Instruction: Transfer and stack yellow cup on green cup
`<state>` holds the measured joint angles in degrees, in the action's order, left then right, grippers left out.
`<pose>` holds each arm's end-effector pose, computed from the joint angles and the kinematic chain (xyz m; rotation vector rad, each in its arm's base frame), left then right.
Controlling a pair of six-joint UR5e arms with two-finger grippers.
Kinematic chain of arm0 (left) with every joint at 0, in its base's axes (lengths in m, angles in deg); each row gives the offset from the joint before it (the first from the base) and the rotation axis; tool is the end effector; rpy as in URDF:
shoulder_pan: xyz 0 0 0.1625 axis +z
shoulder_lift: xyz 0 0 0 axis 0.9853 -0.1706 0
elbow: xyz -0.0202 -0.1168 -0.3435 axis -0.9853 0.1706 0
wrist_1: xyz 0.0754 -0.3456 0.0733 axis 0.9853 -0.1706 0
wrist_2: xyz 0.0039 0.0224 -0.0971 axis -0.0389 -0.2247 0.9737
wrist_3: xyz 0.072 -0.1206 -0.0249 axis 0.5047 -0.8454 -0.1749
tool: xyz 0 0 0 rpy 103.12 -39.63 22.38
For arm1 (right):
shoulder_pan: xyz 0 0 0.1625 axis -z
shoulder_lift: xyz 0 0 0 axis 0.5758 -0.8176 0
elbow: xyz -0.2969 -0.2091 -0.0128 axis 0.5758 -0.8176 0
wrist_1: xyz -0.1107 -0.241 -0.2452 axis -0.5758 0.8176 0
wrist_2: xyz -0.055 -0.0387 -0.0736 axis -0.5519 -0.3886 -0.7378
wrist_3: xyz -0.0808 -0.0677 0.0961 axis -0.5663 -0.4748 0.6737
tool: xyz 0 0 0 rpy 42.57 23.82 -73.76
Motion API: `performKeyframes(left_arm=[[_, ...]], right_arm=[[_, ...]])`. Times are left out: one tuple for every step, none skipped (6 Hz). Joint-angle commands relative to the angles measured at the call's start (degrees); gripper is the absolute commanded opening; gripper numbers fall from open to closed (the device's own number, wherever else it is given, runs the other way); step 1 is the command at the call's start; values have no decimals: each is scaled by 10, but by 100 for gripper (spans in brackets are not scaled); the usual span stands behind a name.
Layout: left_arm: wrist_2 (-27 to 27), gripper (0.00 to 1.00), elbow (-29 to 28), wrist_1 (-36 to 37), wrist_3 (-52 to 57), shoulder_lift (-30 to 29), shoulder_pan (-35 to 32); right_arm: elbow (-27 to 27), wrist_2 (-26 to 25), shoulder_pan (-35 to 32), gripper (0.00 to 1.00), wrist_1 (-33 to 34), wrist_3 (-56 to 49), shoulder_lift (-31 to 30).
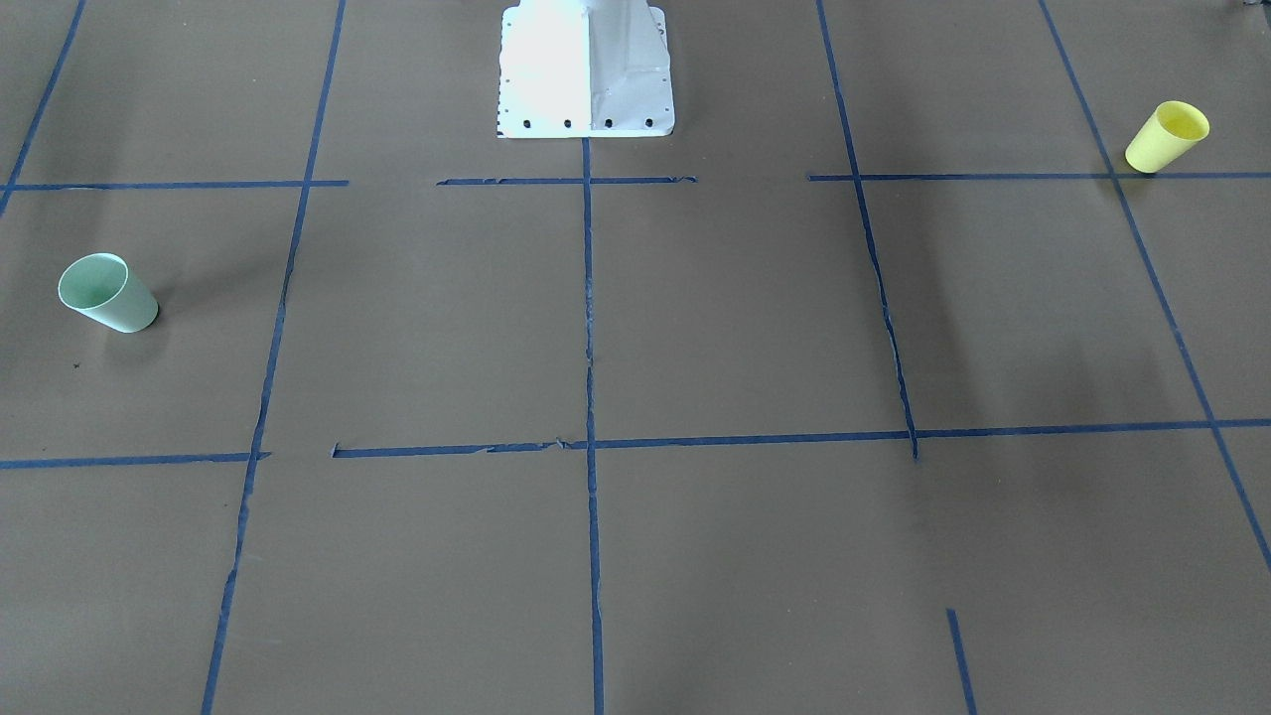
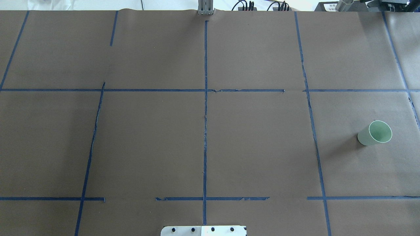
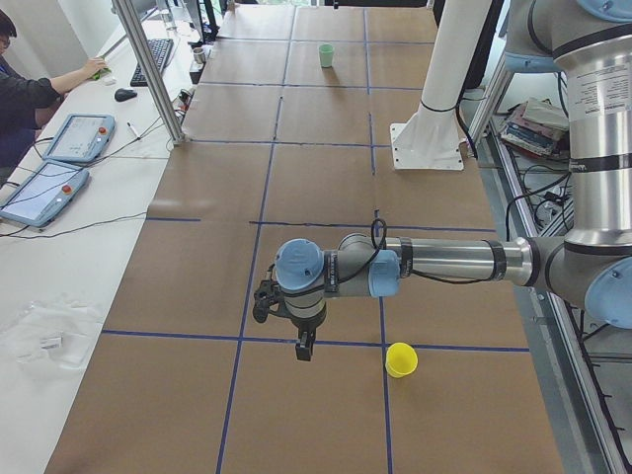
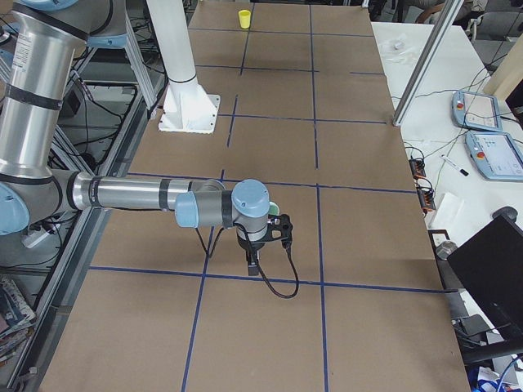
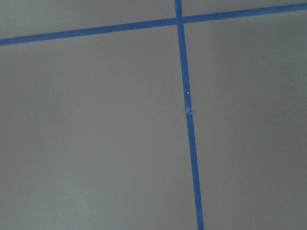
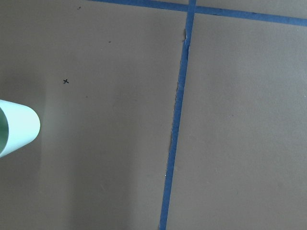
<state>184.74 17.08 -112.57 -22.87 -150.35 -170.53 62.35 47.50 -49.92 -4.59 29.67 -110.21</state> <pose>-0.0353 -0.3625 0.6263 0.0107 0.7812 0.1210 0.0059 -0.3310 0.6081 0.0393 -0.7692 -0.1137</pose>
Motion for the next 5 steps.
performKeyframes(left_arm=[[4, 100, 20, 8, 0, 1, 1], [0, 100, 20, 7, 0, 1, 1], [2, 100, 20, 0, -5, -2, 1], [2, 100, 24, -16, -6, -41, 1], [11, 100, 28, -24, -9, -68, 1]], right_arm=[[0, 9, 0, 100, 0, 0, 0], [1, 10, 0, 100, -1, 0, -1], [1, 10, 0, 100, -1, 0, -1], [2, 9, 0, 100, -1, 0, 0], [2, 10, 0, 100, -1, 0, 0]])
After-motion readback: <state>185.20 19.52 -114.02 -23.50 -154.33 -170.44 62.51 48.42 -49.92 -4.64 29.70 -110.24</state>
